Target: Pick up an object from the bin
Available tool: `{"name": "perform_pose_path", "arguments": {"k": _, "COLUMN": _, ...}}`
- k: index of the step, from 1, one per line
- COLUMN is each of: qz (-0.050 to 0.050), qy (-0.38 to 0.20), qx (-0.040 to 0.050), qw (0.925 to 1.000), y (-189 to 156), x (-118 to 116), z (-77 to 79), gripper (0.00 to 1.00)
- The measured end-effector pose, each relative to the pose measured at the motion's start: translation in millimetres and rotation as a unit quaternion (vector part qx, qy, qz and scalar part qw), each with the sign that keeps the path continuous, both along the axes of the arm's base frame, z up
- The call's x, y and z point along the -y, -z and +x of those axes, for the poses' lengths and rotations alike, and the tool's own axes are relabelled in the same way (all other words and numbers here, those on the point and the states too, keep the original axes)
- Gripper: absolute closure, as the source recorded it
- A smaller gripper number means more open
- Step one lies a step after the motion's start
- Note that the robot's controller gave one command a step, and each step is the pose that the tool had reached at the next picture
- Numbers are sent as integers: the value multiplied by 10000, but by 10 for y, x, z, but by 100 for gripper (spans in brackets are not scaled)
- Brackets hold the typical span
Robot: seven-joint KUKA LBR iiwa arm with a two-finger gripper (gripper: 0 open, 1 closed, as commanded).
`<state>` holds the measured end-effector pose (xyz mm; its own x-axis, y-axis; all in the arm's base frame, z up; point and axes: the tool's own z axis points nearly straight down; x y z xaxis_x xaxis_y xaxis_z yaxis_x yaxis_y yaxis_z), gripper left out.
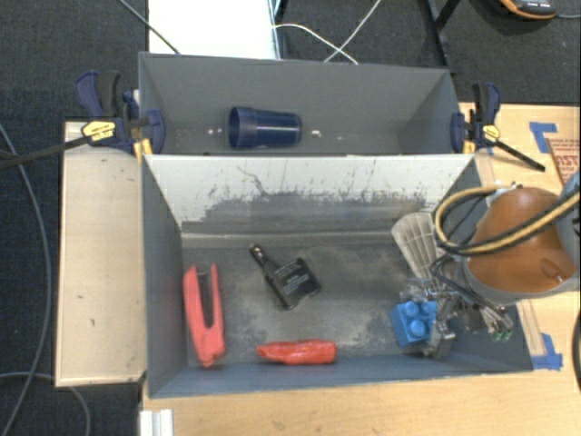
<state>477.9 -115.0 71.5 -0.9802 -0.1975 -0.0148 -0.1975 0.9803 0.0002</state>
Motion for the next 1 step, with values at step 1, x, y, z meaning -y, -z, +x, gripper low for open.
{"name": "perform_pose_path", "arguments": {"k": 1, "qz": 15, "qy": -4, "qx": -47, "qw": 10000, "y": -164, "x": -12, "z": -33, "gripper": 100}}
